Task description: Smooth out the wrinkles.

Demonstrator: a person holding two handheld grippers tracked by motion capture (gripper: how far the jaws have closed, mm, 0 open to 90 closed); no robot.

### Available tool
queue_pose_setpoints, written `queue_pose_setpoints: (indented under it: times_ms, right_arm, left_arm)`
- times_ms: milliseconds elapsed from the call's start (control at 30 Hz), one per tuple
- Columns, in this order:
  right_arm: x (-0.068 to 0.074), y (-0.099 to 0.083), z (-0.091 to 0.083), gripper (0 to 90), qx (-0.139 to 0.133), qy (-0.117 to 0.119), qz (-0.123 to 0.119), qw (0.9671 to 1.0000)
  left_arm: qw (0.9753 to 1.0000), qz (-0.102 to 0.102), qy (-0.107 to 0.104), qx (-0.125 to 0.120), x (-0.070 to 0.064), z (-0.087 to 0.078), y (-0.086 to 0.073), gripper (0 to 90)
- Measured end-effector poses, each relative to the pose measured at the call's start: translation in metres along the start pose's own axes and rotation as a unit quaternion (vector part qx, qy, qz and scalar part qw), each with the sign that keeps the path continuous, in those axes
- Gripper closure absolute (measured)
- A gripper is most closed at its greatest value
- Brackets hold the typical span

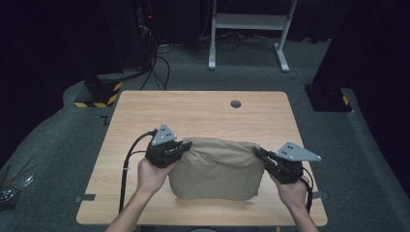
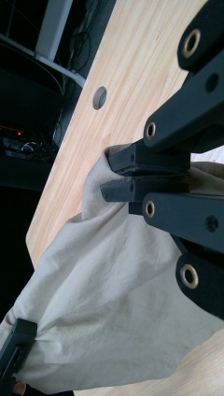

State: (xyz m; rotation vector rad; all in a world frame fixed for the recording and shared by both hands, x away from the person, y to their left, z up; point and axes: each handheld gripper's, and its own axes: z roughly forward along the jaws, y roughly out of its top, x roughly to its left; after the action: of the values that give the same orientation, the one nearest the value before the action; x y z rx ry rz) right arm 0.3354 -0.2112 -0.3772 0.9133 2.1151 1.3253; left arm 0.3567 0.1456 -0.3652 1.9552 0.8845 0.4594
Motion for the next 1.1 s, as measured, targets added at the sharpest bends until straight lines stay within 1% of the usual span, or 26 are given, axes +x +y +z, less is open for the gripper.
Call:
queue_pose_setpoints:
  times_ms: [100,300,433,600,867,1000,1033,1100]
  right_arm:
    - [-0.003,0.001,0.005,87.0,0.003,-0.002,0.002,1.0000]
    - [-0.010,0.001,0.018,87.0,0.009,-0.006,0.012,0.9999]
    - [-0.014,0.001,0.027,87.0,0.018,-0.010,0.015,0.9997]
    - [-0.021,-0.002,0.043,87.0,0.032,-0.017,0.026,0.9990]
    - [-0.031,-0.005,0.058,86.9,0.040,-0.020,0.035,0.9984]
    - [-0.038,-0.007,0.067,86.9,0.047,-0.023,0.045,0.9977]
    - [-0.040,-0.007,0.069,86.9,0.047,-0.024,0.045,0.9976]
    - [-0.042,-0.008,0.072,86.7,0.050,-0.025,0.050,0.9972]
  left_arm:
    - [1.0000,0.000,0.005,0.004,0.003,0.004,0.001,83.9]
    - [0.9999,-0.005,0.010,0.011,0.011,0.014,0.001,83.9]
    - [0.9996,-0.011,0.014,0.020,0.019,0.027,0.001,83.8]
    - [0.9991,-0.021,0.020,0.031,0.027,0.042,-0.002,83.8]
    - [0.9987,-0.031,0.023,0.032,0.036,0.056,-0.005,83.7]
    - [0.9985,-0.030,0.030,0.035,0.039,0.064,-0.006,83.6]
    - [0.9984,-0.034,0.030,0.035,0.040,0.066,-0.006,83.5]
    - [0.9981,-0.034,0.032,0.039,0.041,0.070,-0.007,83.5]
